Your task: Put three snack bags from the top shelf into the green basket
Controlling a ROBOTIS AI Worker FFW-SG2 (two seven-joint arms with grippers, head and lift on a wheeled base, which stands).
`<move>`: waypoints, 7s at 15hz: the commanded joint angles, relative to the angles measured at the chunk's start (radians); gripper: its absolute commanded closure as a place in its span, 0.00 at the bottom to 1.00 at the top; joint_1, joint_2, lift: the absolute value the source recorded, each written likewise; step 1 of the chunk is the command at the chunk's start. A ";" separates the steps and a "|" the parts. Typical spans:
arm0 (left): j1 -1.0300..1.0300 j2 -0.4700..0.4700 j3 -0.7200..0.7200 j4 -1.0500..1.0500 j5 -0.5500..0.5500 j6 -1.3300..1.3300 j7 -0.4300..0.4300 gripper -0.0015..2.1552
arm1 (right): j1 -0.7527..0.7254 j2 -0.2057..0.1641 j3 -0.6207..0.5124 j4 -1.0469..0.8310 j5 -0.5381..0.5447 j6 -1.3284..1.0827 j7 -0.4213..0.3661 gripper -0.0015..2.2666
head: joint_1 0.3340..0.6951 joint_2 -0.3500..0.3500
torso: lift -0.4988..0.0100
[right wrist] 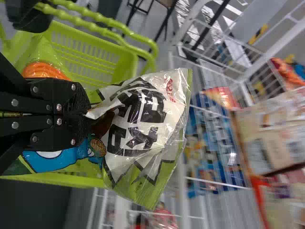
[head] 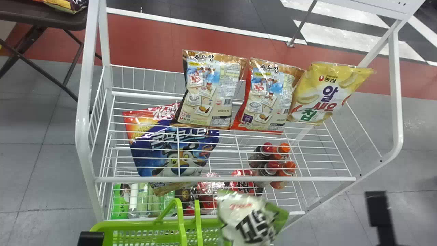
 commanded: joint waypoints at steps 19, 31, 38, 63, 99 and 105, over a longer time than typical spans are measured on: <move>0.025 -0.003 -0.002 -0.025 -0.002 -0.002 -0.008 0.99 | 0.001 -0.058 0.356 0.255 0.185 -0.184 -0.072 0.01 | 1.00 0.00 | 0.88; 0.021 -0.003 -0.005 -0.016 -0.002 -0.002 -0.008 0.99 | -0.032 0.028 0.210 0.126 0.073 -0.831 -0.141 0.05 | 1.00 0.00 | 0.88; 0.019 -0.003 -0.020 -0.025 -0.020 -0.002 0.011 0.99 | -0.127 0.029 0.602 0.378 0.346 -1.457 -0.587 0.06 | 1.00 0.00 | 0.88; -0.002 0.017 -0.046 -0.043 -0.035 0.044 0.040 0.99 | -0.575 0.029 0.651 0.709 0.361 -1.169 -0.552 0.99 | 1.00 0.00 | 0.88; 0.041 -0.003 -0.029 -0.056 -0.035 -0.029 -0.002 0.99 | -0.064 -0.067 0.549 0.379 0.254 -0.512 -0.121 0.99 | 1.00 0.00 | 0.88; 0.038 -0.003 -0.029 -0.051 -0.029 -0.026 0.000 0.99 | -0.087 -0.101 0.583 0.329 0.341 -0.291 -0.133 0.00 | 1.00 0.00 | 0.88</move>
